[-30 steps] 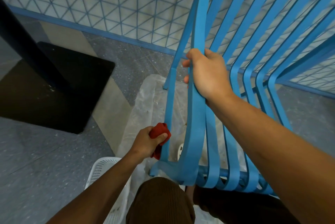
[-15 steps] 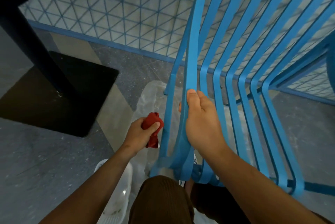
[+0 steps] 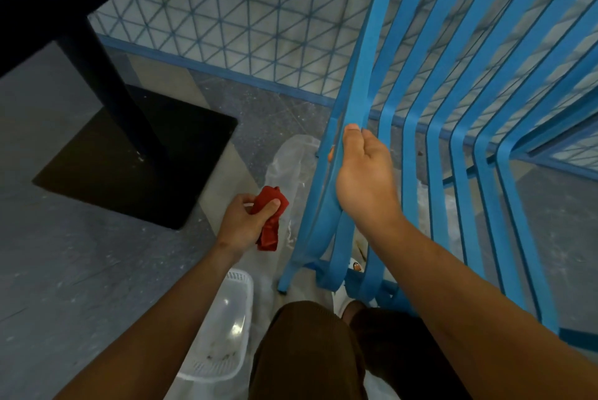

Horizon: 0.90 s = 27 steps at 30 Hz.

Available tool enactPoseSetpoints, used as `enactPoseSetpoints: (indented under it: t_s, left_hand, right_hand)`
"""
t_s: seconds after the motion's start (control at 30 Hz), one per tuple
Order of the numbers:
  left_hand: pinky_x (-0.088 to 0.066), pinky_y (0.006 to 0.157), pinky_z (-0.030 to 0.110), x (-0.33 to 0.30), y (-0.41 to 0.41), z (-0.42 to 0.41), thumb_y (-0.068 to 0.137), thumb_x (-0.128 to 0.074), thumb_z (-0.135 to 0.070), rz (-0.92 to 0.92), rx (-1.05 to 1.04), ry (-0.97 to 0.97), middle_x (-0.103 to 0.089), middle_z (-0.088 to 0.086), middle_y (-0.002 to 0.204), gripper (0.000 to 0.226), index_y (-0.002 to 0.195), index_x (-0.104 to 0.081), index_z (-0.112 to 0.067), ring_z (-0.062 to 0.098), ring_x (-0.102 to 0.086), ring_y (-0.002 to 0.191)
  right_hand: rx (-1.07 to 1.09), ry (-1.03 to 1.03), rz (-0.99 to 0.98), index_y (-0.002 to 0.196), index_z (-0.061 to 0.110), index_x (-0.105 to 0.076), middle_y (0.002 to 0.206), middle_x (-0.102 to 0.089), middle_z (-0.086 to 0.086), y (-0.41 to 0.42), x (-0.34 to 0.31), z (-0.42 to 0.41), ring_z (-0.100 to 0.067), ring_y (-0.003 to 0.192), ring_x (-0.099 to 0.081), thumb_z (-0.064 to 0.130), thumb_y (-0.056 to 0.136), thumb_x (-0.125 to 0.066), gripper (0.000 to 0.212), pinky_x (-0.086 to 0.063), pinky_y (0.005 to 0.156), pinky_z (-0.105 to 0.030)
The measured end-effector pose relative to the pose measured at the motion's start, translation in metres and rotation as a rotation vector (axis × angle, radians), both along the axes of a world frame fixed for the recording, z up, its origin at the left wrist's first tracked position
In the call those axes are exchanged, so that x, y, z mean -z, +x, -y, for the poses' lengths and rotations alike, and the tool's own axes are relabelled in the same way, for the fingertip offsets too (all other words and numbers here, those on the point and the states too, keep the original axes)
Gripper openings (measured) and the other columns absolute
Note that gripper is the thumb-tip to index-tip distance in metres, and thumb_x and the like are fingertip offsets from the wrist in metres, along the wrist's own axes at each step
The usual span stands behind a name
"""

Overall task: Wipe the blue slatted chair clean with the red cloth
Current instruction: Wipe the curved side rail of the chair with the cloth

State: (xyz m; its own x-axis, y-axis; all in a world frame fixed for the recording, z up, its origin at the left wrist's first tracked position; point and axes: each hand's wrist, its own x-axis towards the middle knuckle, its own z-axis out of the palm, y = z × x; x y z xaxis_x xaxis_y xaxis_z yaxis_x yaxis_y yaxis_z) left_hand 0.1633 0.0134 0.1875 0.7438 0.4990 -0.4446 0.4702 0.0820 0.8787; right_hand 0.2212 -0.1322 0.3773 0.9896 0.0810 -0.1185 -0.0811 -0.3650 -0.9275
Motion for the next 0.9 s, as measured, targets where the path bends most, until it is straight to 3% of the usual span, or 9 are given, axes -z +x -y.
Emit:
enactPoseSetpoints:
  t_s: [0.2, 0.3, 0.37, 0.43, 0.5, 0.57, 0.67, 0.8, 0.9]
  left_hand:
    - [-0.061, 0.085, 0.04, -0.02, -0.011, -0.008, 0.089, -0.074, -0.044, 0.065, -0.026, -0.051, -0.072, 0.001, 0.108, 0.03, 0.11, -0.059, -0.029, 0.017, -0.074, 0.093]
    - [-0.061, 0.086, 0.039, -0.036, -0.024, -0.014, 0.092, -0.071, -0.04, 0.078, -0.011, -0.108, -0.074, 0.003, 0.107, 0.024, 0.111, -0.063, -0.028, 0.017, -0.075, 0.092]
    - [-0.061, 0.076, 0.03, -0.048, -0.037, -0.019, 0.095, -0.068, -0.036, 0.092, 0.02, -0.158, -0.075, 0.003, 0.106, 0.022, 0.114, -0.064, -0.026, 0.015, -0.076, 0.089]
    - [-0.058, 0.067, 0.022, -0.056, -0.049, -0.024, 0.096, -0.066, -0.032, 0.11, 0.014, -0.202, -0.077, 0.0, 0.1, 0.023, 0.117, -0.065, -0.023, 0.012, -0.076, 0.085]
    - [-0.058, 0.076, 0.028, -0.062, -0.062, -0.03, 0.097, -0.065, -0.03, 0.111, 0.0, -0.248, -0.077, 0.002, 0.102, 0.024, 0.119, -0.067, -0.022, 0.016, -0.076, 0.09]
    - [-0.057, 0.086, 0.037, -0.062, -0.075, -0.035, 0.097, -0.064, -0.03, 0.1, 0.002, -0.301, -0.076, 0.007, 0.109, 0.028, 0.122, -0.068, -0.019, 0.022, -0.075, 0.099]
    - [-0.056, 0.09, 0.042, -0.055, -0.097, -0.045, 0.098, -0.062, -0.031, 0.079, -0.014, -0.352, -0.074, 0.016, 0.113, 0.033, 0.125, -0.066, -0.011, 0.031, -0.072, 0.104]
    - [-0.056, 0.084, 0.04, -0.034, -0.123, -0.052, 0.091, -0.063, -0.042, 0.048, 0.003, -0.352, -0.072, 0.021, 0.112, 0.046, 0.123, -0.066, -0.008, 0.031, -0.071, 0.1]
    - [-0.056, 0.08, 0.039, -0.015, -0.133, -0.055, 0.094, -0.062, -0.04, 0.009, -0.017, -0.373, -0.072, 0.022, 0.11, 0.045, 0.123, -0.065, -0.006, 0.031, -0.071, 0.096]
  right_hand:
    - [-0.039, -0.118, 0.038, 0.098, 0.007, -0.06, 0.073, -0.056, -0.001, 0.008, -0.001, -0.001, -0.011, 0.058, -0.051, 0.037, 0.111, -0.034, 0.041, -0.042, 0.054, -0.029]
    - [-0.066, -0.257, 0.27, 0.121, 0.008, -0.057, 0.115, -0.061, -0.015, 0.013, 0.003, 0.001, -0.022, 0.099, -0.059, 0.029, 0.108, -0.04, 0.03, -0.053, 0.087, -0.04]
    - [-0.094, -0.447, 0.498, 0.145, 0.007, -0.046, 0.15, -0.043, -0.015, 0.006, -0.002, -0.001, -0.028, 0.136, -0.043, 0.023, 0.104, -0.049, 0.044, -0.036, 0.118, -0.042]
    - [-0.153, -0.484, 0.679, 0.149, 0.008, -0.045, 0.159, -0.034, -0.013, -0.007, -0.01, -0.009, -0.028, 0.147, -0.03, 0.016, 0.101, -0.055, 0.049, -0.027, 0.123, -0.036]
    - [-0.318, -0.406, 0.748, 0.143, 0.007, -0.054, 0.153, -0.043, -0.012, -0.026, -0.013, -0.02, -0.025, 0.142, -0.039, 0.011, 0.1, -0.055, 0.044, -0.03, 0.117, -0.025]
    - [-0.544, -0.329, 0.665, 0.139, 0.008, -0.059, 0.144, -0.053, -0.008, -0.042, -0.007, -0.028, -0.018, 0.132, -0.049, 0.011, 0.1, -0.054, 0.04, -0.031, 0.106, -0.011]
    - [-0.826, -0.346, 0.309, 0.147, 0.016, -0.051, 0.149, -0.049, -0.001, -0.061, 0.01, -0.039, -0.005, 0.129, -0.046, 0.019, 0.101, -0.06, 0.046, -0.026, 0.098, 0.0]
    - [-1.069, -0.49, -0.178, 0.161, 0.023, -0.022, 0.163, -0.03, -0.002, -0.072, 0.058, -0.052, -0.019, 0.146, -0.037, 0.032, 0.098, -0.068, 0.079, -0.033, 0.113, -0.027]
    - [-1.05, -0.445, -0.301, 0.161, 0.023, -0.023, 0.161, -0.035, -0.003, -0.072, 0.096, -0.061, -0.019, 0.144, -0.041, 0.036, 0.097, -0.068, 0.08, -0.036, 0.111, -0.028]
